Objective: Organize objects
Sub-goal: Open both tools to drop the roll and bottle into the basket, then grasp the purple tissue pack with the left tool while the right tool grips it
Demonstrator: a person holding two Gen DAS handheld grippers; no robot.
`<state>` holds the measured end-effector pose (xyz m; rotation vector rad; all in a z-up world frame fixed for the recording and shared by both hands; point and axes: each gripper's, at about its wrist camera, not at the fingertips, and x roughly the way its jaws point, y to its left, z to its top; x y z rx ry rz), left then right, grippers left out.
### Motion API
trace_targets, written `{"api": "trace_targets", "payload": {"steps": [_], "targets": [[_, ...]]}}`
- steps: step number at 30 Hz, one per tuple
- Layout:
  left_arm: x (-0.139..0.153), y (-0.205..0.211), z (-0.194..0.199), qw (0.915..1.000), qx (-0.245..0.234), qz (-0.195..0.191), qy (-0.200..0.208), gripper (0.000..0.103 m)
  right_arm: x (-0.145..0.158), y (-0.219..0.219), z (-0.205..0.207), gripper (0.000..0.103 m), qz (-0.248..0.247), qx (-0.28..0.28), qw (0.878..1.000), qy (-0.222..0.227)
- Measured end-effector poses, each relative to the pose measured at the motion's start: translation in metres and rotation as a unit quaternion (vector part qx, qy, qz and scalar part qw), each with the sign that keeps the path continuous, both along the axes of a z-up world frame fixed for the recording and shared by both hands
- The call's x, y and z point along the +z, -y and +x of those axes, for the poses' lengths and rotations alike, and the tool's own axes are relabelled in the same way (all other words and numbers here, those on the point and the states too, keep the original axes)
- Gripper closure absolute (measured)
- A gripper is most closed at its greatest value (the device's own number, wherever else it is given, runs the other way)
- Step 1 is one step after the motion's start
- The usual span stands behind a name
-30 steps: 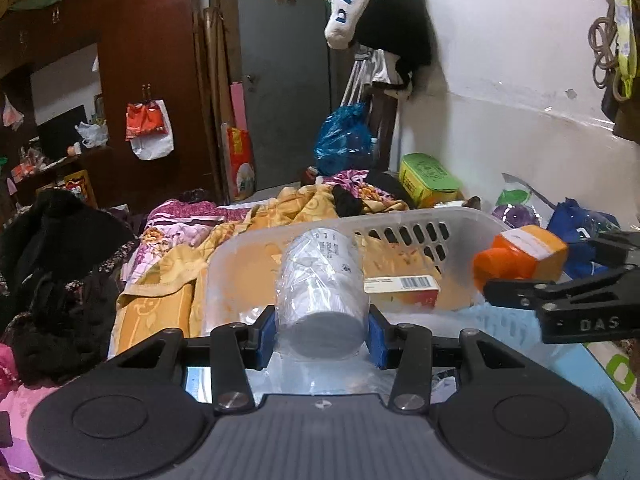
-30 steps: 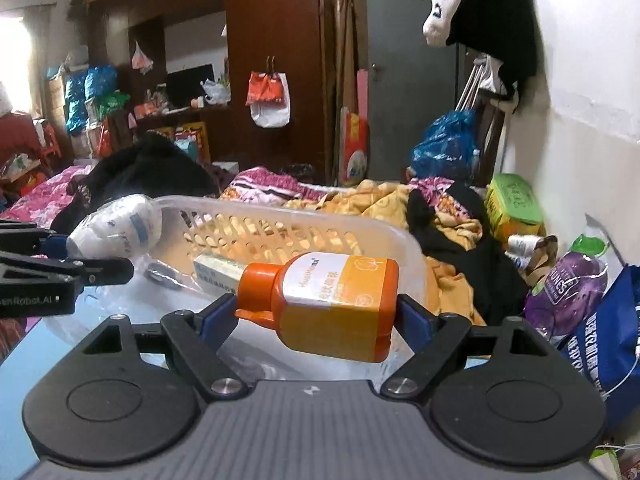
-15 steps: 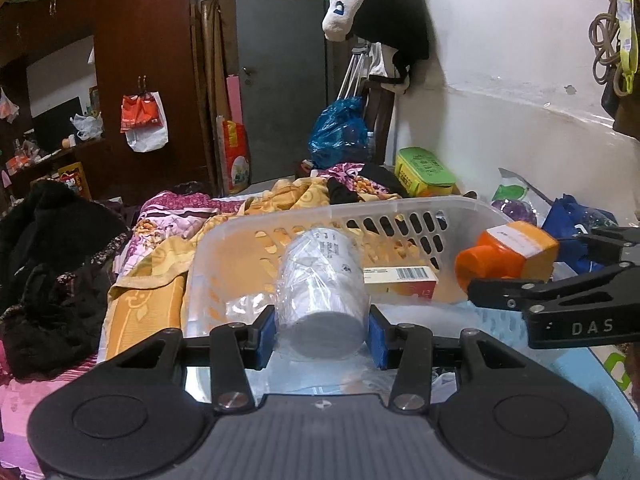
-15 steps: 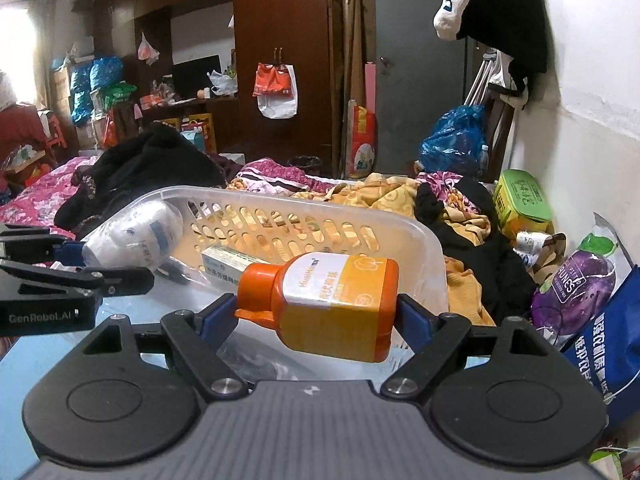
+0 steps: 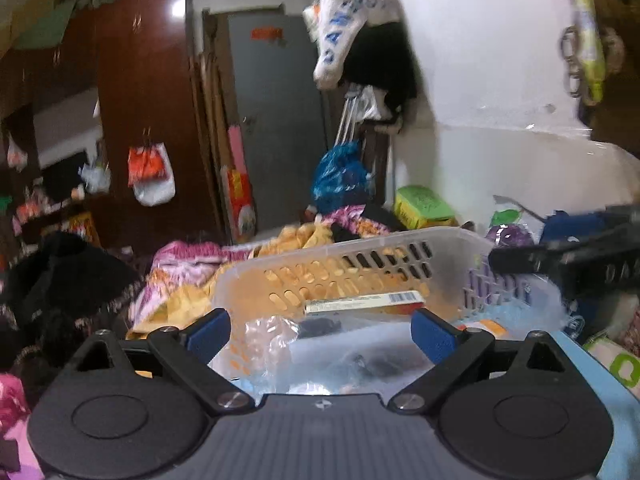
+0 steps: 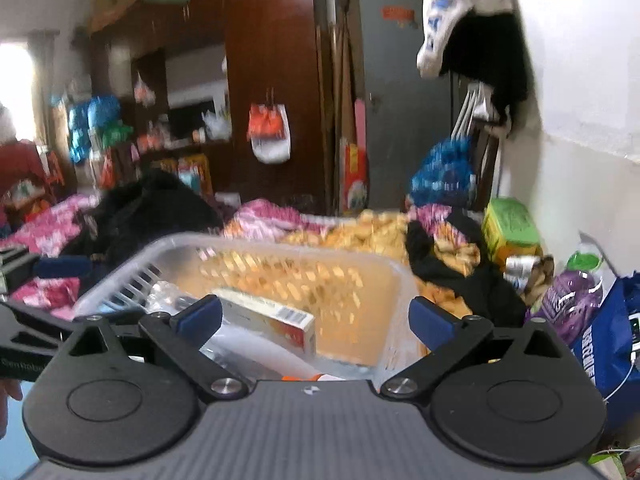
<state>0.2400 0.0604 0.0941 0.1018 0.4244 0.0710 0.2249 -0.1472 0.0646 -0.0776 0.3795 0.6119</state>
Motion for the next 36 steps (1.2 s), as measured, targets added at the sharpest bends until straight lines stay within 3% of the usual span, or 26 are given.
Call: {"api": "trace_targets", "payload": {"steps": [3,7,11,14,20,26,31,36], "targets": [[-0.006,-0.005,-0.043,0.9989,-0.04,-0.01,0.022,0.005,-0.012,0.023,-0.033,0.0,0.002,0.017,1.0,0.024],[-0.034,-0.018,-0.092,0.9953,-0.082,-0.042,0.03,0.005,-0.046,0.049,-0.056,0.0,0.017,0.057,0.998,0.001],[-0.069,-0.023,-0.113,0.9914,-0.118,-0.049,0.029,0.005,-0.077,0.062,-0.064,0.0,0.039,0.112,0.993,-0.025],[-0.087,-0.019,-0.112,0.9899,-0.133,-0.046,0.019,0.005,-0.092,0.054,-0.056,0.0,0.043,0.145,0.987,-0.049],[-0.104,-0.015,-0.1,0.9858,-0.158,-0.057,-0.003,0.008,-0.106,0.047,-0.061,0.002,0.037,0.188,0.981,-0.043],[-0.108,-0.013,-0.097,0.9826,-0.178,-0.052,-0.005,0.008,-0.114,0.038,-0.069,0.019,0.012,0.223,0.974,-0.024],[-0.114,-0.007,-0.089,0.9809,-0.186,-0.05,-0.024,0.01,-0.12,0.029,-0.069,0.039,-0.01,0.239,0.971,-0.03],[-0.115,-0.008,-0.088,0.9796,-0.19,-0.059,-0.025,0.011,-0.124,0.029,-0.078,0.04,-0.017,0.232,0.972,-0.019]]}}
